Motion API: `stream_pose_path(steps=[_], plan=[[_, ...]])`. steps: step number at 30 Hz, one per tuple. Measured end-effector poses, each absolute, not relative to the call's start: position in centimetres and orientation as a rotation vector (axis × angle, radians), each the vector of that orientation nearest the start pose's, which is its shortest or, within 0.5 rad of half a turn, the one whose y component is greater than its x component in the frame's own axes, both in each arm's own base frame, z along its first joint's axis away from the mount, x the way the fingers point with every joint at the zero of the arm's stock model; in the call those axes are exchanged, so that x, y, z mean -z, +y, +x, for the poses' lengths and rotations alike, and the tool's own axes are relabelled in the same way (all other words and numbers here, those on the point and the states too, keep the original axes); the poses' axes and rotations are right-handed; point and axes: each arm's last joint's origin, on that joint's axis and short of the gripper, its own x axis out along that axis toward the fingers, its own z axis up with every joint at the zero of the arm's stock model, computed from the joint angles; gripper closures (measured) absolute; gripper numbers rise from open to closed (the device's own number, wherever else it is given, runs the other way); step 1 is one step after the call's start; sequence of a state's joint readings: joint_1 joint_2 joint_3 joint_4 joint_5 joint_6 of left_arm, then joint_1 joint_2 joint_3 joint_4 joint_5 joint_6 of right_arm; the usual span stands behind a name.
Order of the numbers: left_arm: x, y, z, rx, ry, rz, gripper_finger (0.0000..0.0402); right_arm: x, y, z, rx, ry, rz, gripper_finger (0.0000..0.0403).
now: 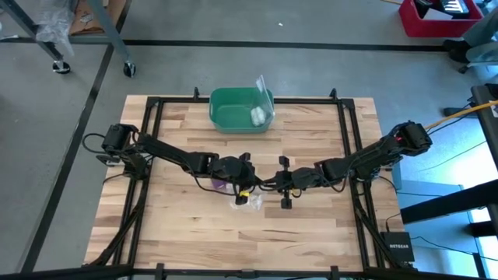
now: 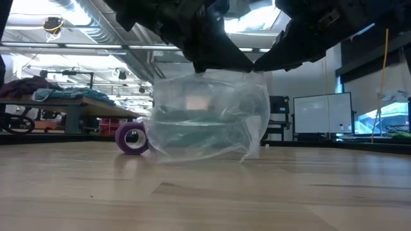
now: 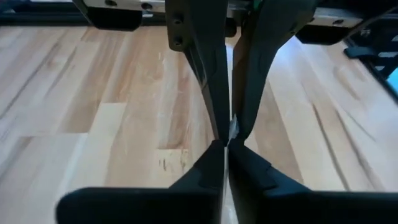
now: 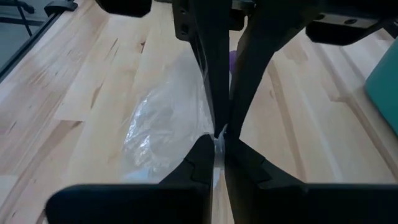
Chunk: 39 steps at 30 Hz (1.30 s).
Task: Roll bandage
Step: Open the zip bag
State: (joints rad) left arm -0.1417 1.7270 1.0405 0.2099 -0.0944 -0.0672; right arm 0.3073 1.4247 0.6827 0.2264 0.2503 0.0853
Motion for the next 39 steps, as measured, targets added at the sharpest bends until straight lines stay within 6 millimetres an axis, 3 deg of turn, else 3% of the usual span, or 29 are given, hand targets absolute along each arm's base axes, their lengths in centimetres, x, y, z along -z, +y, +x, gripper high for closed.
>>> stream_pose_path(steps=[12,15,18,26,29,32,39], plan=[[-21.4,-6.2,37.0,-0.010,0.434,0.111,0.0401,-19.3,8.1,27.6,-0.052,0.506,-0.043,0.0377],[-21.9,-6.3,37.2,-0.012,0.404,0.114,0.0401,-18.1,8.2,27.9,-0.052,0.542,-0.052,0.0377],[-23.6,-6.1,37.0,-0.034,0.335,0.105,0.0401,-16.6,8.2,27.8,-0.048,0.621,-0.066,0.0377],[-24.4,-6.0,36.2,-0.032,0.361,0.082,0.0401,-16.9,8.2,27.9,-0.049,0.606,-0.039,0.0377],[-23.4,-5.6,36.2,-0.053,0.436,0.022,0.0400,-17.2,8.2,27.8,-0.048,0.596,-0.032,0.0377],[-22.3,-5.1,36.3,-0.049,0.507,-0.066,0.0381,-17.6,8.2,27.9,-0.047,0.583,-0.027,0.0377],[-19.9,-4.8,37.2,0.027,0.584,-0.227,0.0286,-18.8,8.4,28.5,-0.060,0.545,-0.047,0.0377]])
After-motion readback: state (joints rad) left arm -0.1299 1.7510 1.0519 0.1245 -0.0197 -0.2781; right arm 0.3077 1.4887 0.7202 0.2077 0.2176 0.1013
